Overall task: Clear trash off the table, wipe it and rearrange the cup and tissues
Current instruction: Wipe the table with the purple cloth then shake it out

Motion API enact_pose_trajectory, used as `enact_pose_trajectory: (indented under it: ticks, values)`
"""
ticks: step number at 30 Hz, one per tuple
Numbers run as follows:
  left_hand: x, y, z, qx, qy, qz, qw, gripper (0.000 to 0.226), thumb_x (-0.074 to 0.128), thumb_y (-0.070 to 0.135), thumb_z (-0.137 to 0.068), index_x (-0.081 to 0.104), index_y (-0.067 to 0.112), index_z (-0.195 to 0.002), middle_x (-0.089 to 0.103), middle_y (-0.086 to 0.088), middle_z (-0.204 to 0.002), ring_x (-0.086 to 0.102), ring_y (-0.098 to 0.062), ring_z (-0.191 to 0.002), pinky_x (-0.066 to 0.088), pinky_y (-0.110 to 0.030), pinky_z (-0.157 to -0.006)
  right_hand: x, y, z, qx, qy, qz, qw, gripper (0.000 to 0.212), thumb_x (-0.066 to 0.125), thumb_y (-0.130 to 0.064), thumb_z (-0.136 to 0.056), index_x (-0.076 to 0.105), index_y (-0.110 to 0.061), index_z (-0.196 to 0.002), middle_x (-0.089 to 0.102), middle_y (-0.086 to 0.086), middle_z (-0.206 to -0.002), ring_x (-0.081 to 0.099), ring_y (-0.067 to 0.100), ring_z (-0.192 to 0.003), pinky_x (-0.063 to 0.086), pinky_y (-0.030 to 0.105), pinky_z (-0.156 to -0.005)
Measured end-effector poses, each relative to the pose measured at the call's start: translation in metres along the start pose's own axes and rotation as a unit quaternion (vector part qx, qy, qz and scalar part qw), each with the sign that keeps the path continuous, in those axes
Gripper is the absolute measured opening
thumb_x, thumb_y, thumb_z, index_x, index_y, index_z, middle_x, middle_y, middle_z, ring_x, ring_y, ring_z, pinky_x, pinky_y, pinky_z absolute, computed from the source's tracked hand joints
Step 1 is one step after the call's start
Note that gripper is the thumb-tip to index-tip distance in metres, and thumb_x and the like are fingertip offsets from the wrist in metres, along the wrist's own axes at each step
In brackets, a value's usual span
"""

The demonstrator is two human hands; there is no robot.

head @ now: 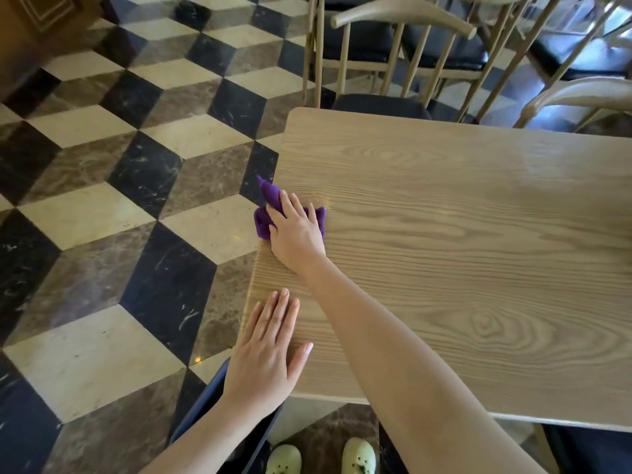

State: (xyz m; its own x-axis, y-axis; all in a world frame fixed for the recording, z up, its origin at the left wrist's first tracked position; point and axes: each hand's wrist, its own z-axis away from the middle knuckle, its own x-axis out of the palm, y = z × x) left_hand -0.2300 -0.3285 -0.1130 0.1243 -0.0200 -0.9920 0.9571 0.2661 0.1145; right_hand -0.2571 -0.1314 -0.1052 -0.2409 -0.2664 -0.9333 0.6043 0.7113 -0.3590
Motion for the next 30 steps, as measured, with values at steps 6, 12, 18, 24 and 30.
enact_pose_trajectory:
  ticks: [6, 12, 18, 24, 30]
  values:
    - [-0.010, 0.003, 0.004, -0.025, -0.014, -0.002, 1.000, 0.066, 0.016, 0.048, -0.095, 0.032, 0.003, -0.140, 0.027, -0.013, -0.149, 0.027, -0.028, -0.139, 0.005, -0.038, -0.114, -0.005, 0.008, 0.034, -0.027, -0.025, -0.002, 0.999, 0.045, 0.033, -0.027, -0.098, 0.032, -0.025, -0.143, 0.012, 0.002, -0.159, 0.009, 0.022, -0.146, 0.005, 0.046, -0.119]
    - [-0.012, -0.003, 0.028, -0.068, -0.032, 0.013, 0.997, 0.073, 0.011, 0.052, -0.094, 0.032, -0.002, -0.139, 0.031, -0.019, -0.148, 0.031, -0.030, -0.136, 0.003, -0.034, -0.115, -0.002, 0.001, 0.057, 0.001, -0.012, -0.008, 1.000, 0.045, 0.035, -0.027, -0.097, 0.035, -0.024, -0.142, 0.013, 0.003, -0.159, 0.011, 0.022, -0.146, 0.005, 0.046, -0.119]
    - [-0.013, -0.005, 0.027, -0.064, -0.030, 0.017, 0.997, 0.074, 0.009, 0.053, -0.094, 0.028, -0.001, -0.141, 0.028, -0.019, -0.149, 0.027, -0.030, -0.138, 0.000, -0.035, -0.115, 0.004, -0.007, 0.077, 0.026, -0.012, -0.007, 1.000, 0.046, 0.035, -0.027, -0.096, 0.034, -0.024, -0.142, 0.012, 0.003, -0.159, 0.011, 0.022, -0.146, 0.004, 0.047, -0.119]
    - [-0.013, -0.006, 0.027, -0.056, -0.031, 0.021, 0.998, 0.075, 0.009, 0.053, -0.093, 0.028, -0.001, -0.141, 0.028, -0.020, -0.149, 0.026, -0.030, -0.138, 0.001, -0.036, -0.114, 0.003, -0.006, 0.104, 0.025, -0.004, -0.001, 1.000, 0.045, 0.036, -0.028, -0.096, 0.035, -0.028, -0.141, 0.017, 0.002, -0.158, 0.014, 0.020, -0.146, 0.006, 0.046, -0.119]
    - [-0.009, -0.008, 0.028, -0.055, -0.031, 0.018, 0.998, 0.074, 0.011, 0.053, -0.093, 0.026, 0.000, -0.142, 0.026, -0.019, -0.150, 0.022, -0.028, -0.140, 0.001, -0.035, -0.115, -0.003, -0.003, 0.151, 0.041, 0.013, -0.008, 0.999, 0.044, 0.040, -0.026, -0.094, 0.043, -0.027, -0.137, 0.025, 0.002, -0.156, 0.021, 0.021, -0.144, 0.011, 0.045, -0.119]
